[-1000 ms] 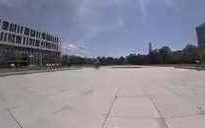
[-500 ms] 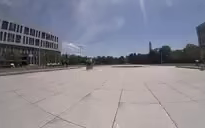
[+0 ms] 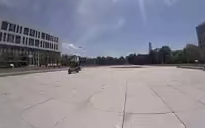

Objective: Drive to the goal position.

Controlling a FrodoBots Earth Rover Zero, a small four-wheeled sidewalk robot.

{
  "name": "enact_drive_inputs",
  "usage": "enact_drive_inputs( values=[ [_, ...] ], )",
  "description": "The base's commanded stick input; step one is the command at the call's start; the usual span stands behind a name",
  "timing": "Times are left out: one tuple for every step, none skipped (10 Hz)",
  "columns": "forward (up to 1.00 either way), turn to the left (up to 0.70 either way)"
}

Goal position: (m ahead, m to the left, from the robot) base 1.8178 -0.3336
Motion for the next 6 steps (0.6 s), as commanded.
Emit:
enact_drive_inputs(
  values=[
    [0.69,0.00],
    [0.69,0.00],
    [0.69,0.00],
    [0.69,0.00],
    [0.69,0.00],
    [0.69,0.00]
  ],
)
